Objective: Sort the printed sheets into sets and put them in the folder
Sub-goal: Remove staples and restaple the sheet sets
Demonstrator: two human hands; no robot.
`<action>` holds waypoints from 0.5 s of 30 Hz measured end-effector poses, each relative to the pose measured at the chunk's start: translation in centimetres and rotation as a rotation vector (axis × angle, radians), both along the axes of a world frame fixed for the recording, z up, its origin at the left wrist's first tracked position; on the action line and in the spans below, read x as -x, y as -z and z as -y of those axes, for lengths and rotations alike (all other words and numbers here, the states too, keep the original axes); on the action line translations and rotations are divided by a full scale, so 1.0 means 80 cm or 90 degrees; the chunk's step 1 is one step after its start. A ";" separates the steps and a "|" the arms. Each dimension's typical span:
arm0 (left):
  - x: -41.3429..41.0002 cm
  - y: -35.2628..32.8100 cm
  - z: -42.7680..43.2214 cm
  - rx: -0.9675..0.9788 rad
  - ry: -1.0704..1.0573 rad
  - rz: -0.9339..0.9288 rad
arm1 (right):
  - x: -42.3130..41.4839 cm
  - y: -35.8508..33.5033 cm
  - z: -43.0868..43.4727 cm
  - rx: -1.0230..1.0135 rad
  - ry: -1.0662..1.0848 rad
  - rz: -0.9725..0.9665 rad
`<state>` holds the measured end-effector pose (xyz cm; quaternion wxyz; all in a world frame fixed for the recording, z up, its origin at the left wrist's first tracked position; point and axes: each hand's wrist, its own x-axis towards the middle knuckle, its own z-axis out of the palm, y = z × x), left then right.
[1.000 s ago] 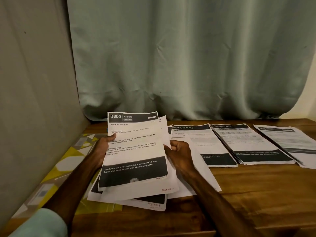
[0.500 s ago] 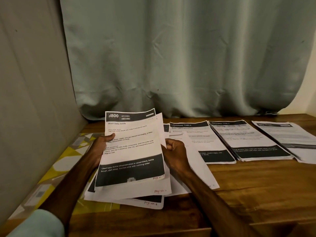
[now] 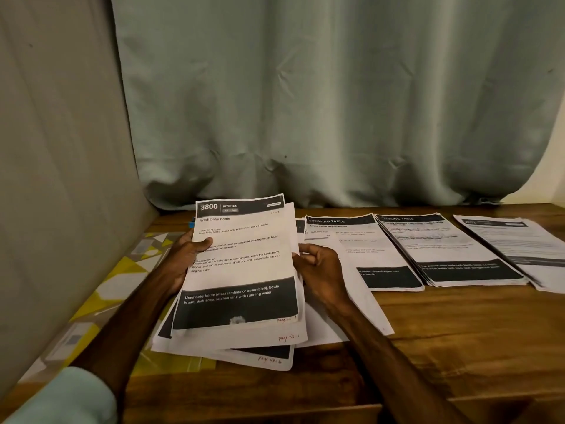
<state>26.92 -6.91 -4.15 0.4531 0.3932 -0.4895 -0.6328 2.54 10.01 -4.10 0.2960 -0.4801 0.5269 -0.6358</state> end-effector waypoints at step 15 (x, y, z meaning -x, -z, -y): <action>-0.001 0.001 0.005 0.020 -0.010 0.013 | 0.000 -0.013 -0.008 0.006 -0.029 0.002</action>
